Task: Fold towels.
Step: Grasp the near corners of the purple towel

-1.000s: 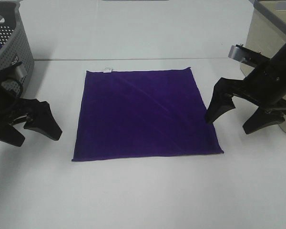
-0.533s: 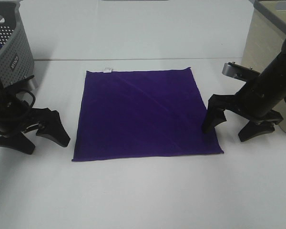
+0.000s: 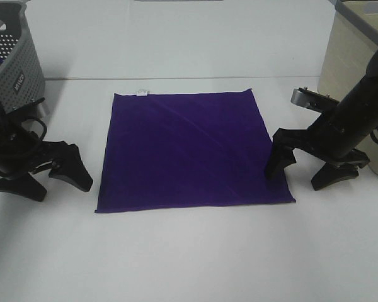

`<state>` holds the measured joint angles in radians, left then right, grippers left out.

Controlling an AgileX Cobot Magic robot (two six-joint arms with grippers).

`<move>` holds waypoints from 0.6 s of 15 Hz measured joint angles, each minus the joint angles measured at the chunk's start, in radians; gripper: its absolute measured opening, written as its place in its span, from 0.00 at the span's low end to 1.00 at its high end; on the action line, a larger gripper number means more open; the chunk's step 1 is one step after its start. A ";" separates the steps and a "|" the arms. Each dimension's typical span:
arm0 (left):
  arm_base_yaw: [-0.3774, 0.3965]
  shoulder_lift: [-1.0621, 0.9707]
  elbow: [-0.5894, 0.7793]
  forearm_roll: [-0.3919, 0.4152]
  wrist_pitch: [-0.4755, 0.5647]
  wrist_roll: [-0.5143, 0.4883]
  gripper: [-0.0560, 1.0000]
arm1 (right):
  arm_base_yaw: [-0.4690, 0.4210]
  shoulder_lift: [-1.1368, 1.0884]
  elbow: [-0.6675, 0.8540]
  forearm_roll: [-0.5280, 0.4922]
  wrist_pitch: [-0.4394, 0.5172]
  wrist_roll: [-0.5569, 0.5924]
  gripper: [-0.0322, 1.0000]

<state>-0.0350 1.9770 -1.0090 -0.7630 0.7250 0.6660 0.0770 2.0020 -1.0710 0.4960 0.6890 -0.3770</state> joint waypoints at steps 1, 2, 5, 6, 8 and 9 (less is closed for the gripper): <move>0.000 0.000 0.000 0.000 0.000 0.000 0.99 | 0.000 0.000 0.000 0.000 0.000 0.000 0.96; 0.000 0.000 0.000 0.000 0.000 0.000 0.99 | 0.000 0.000 0.000 0.000 0.000 0.000 0.96; -0.020 0.000 0.000 0.000 -0.001 -0.001 0.98 | 0.000 0.000 0.000 0.000 0.000 0.001 0.96; -0.042 0.000 0.000 0.000 -0.003 -0.006 0.98 | 0.000 0.000 0.000 0.002 0.000 0.002 0.96; -0.101 0.002 0.000 -0.018 -0.022 -0.046 0.95 | 0.000 0.001 0.000 0.039 -0.001 -0.002 0.96; -0.129 0.006 -0.002 -0.037 -0.036 -0.068 0.92 | 0.001 0.005 0.000 0.085 -0.002 -0.022 0.96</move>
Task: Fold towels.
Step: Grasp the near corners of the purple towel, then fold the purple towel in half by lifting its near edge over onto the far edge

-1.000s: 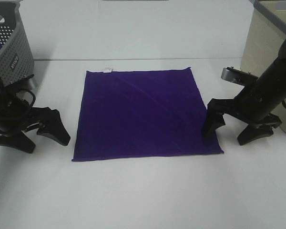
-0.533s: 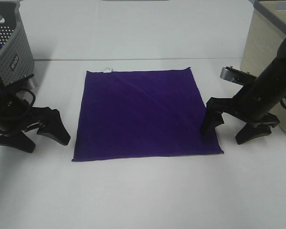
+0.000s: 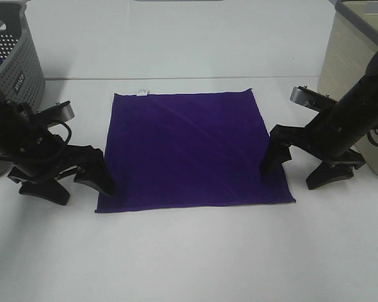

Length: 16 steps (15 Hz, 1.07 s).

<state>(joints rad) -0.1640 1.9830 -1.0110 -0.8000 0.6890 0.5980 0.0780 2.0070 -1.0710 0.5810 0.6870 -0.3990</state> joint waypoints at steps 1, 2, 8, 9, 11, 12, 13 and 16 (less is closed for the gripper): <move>-0.030 0.012 -0.010 -0.016 -0.005 -0.028 0.89 | 0.007 0.007 0.000 0.043 -0.001 -0.028 0.96; -0.064 0.035 -0.035 -0.028 -0.004 -0.066 0.84 | 0.024 0.016 -0.001 0.077 -0.002 -0.039 0.94; -0.189 0.200 -0.231 -0.042 0.092 -0.258 0.26 | 0.132 0.065 -0.004 0.116 -0.015 -0.031 0.28; -0.190 0.207 -0.237 -0.035 0.092 -0.258 0.13 | 0.132 0.068 -0.002 0.112 -0.011 -0.031 0.17; -0.190 0.209 -0.241 -0.022 0.092 -0.247 0.05 | 0.132 0.069 -0.002 0.107 -0.008 -0.030 0.06; -0.190 0.209 -0.242 -0.018 0.096 -0.238 0.05 | 0.132 0.069 -0.002 0.107 -0.005 -0.030 0.05; -0.190 0.209 -0.243 -0.005 0.108 -0.226 0.05 | 0.132 0.069 -0.002 0.106 0.002 -0.030 0.05; -0.191 0.172 -0.242 0.111 0.131 -0.205 0.05 | 0.132 0.048 0.005 0.093 0.057 -0.030 0.05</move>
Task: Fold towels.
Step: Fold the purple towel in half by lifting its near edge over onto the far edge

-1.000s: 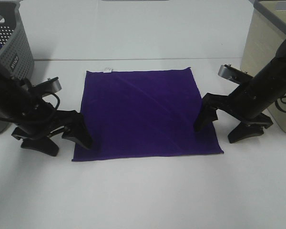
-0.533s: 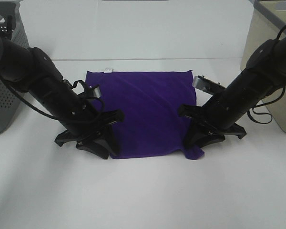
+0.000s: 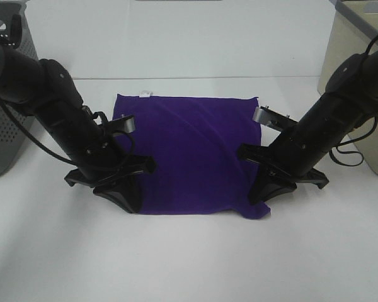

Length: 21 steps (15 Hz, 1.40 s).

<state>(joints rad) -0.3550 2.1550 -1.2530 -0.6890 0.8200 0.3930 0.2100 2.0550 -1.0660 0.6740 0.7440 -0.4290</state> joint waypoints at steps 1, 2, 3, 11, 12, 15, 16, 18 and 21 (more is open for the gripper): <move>0.000 -0.028 0.002 0.024 0.001 0.000 0.05 | 0.000 -0.035 0.001 -0.004 0.020 0.000 0.05; 0.000 -0.061 0.002 0.032 0.006 0.000 0.05 | 0.000 -0.081 0.001 -0.004 0.035 0.000 0.05; 0.000 -0.099 0.002 0.033 0.014 0.000 0.05 | 0.000 -0.145 0.003 -0.005 0.044 0.000 0.05; 0.023 -0.150 -0.201 0.101 -0.041 0.000 0.05 | 0.001 -0.113 -0.337 -0.173 0.061 0.094 0.05; 0.042 -0.126 -0.258 0.102 -0.042 0.002 0.05 | 0.001 -0.076 -0.400 -0.200 0.061 0.113 0.05; 0.061 0.000 -0.449 0.120 -0.054 0.034 0.05 | 0.001 0.061 -0.601 -0.258 0.067 0.154 0.05; 0.061 0.047 -0.516 0.126 -0.068 0.045 0.05 | 0.001 0.112 -0.679 -0.273 0.067 0.157 0.05; 0.061 0.137 -0.637 0.150 -0.093 0.053 0.05 | 0.001 0.199 -0.816 -0.317 0.068 0.160 0.05; 0.061 0.246 -0.792 0.213 -0.093 0.056 0.05 | 0.001 0.296 -0.944 -0.423 0.074 0.189 0.05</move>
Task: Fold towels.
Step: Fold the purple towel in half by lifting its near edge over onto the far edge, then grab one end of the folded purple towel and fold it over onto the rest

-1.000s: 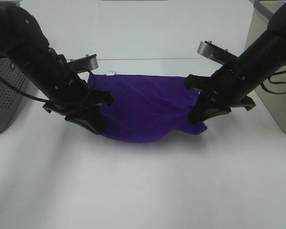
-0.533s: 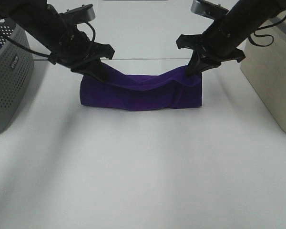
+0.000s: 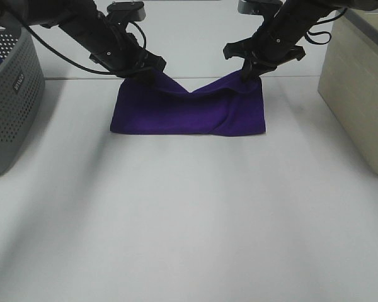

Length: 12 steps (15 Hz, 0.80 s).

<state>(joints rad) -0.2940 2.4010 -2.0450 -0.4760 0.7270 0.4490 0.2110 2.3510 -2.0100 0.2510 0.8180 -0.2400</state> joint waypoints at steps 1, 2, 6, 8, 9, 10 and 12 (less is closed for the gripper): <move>0.000 0.028 -0.036 0.011 0.000 0.000 0.05 | 0.000 0.017 -0.015 -0.024 -0.001 0.013 0.05; 0.000 0.050 -0.065 0.014 0.002 0.000 0.05 | 0.000 0.027 -0.018 -0.045 -0.001 0.015 0.05; 0.000 0.097 -0.091 0.029 0.030 0.000 0.05 | 0.000 0.061 -0.020 -0.067 -0.001 0.020 0.06; 0.006 0.112 -0.091 0.042 0.050 -0.009 0.05 | 0.000 0.072 -0.020 -0.068 -0.003 0.025 0.12; 0.012 0.116 -0.091 0.042 0.059 -0.017 0.05 | 0.000 0.072 -0.020 -0.068 -0.007 0.026 0.15; 0.024 0.121 -0.093 0.043 0.068 -0.039 0.05 | 0.000 0.072 -0.021 -0.068 -0.012 0.037 0.20; 0.054 0.130 -0.093 0.046 0.095 -0.082 0.10 | 0.000 0.072 -0.021 -0.069 -0.011 0.048 0.45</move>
<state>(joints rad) -0.2400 2.5310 -2.1380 -0.4300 0.8220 0.3670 0.2110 2.4230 -2.0310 0.1820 0.8070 -0.1920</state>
